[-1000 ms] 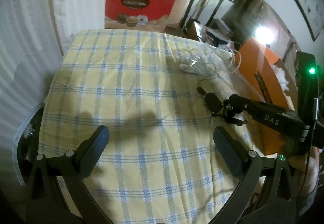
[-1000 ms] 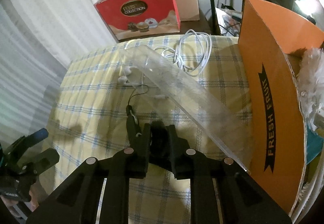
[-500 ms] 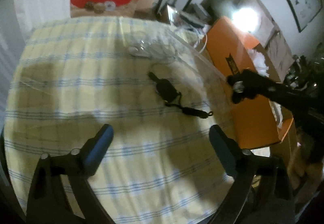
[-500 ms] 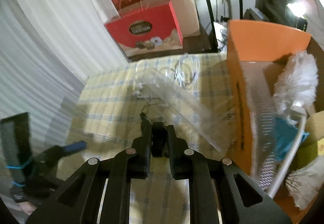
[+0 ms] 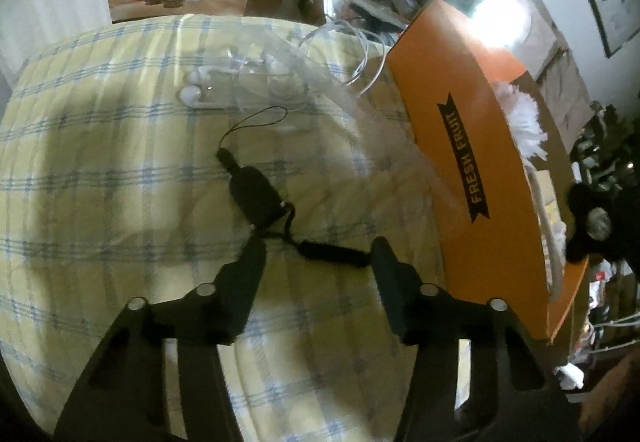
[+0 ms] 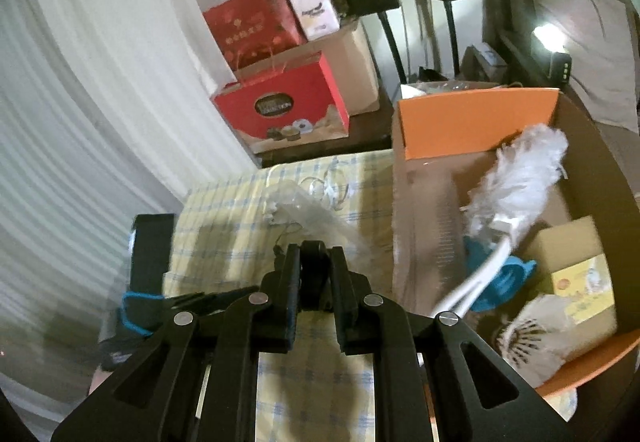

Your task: Organize objects

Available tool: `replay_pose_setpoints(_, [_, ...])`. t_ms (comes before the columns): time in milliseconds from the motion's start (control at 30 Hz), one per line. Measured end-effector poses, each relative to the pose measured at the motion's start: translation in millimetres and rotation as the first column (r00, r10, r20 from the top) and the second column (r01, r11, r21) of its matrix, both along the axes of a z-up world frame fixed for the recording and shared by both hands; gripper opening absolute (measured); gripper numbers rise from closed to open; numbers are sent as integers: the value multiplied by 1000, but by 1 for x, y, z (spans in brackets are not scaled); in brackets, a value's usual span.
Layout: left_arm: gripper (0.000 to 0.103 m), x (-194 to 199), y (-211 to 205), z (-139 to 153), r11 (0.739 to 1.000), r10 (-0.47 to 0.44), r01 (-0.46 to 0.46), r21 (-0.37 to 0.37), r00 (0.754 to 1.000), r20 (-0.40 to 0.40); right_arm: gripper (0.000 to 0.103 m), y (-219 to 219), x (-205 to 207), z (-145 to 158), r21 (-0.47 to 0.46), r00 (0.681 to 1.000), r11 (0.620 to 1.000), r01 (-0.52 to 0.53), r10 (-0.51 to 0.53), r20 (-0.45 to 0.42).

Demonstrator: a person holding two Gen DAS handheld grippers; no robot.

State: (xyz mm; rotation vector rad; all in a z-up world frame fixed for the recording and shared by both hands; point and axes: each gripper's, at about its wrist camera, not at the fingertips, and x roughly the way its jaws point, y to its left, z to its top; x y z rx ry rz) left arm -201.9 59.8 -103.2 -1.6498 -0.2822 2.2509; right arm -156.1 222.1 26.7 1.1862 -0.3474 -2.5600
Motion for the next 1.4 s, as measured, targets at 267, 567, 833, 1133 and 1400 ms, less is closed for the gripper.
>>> replay_pose_setpoints(267, [36, -1, 22, -11, 1000, 5, -5, -23, 1000, 17, 14, 25, 13, 8, -13, 1000, 1000, 20, -21, -14])
replay_pose_setpoints(567, [12, -3, 34, -12, 997, 37, -40, -61, 999, -38, 14, 42, 20, 9, -21, 999, 999, 36, -36, -23])
replay_pose_setpoints(833, [10, 8, 28, 8, 999, 12, -14, -32, 997, -75, 14, 58, 28, 18, -20, 997, 998, 59, -59, -42])
replay_pose_setpoints(1133, [10, 31, 28, 87, 997, -46, 57, 46, 976, -215, 14, 84, 37, 21, -22, 993, 994, 108, -109, -48])
replay_pose_setpoints(1400, [10, 50, 58, 143, 979, -135, 173, 104, 945, -297, 14, 111, 45, 28, -8, 986, 988, 156, -156, -60])
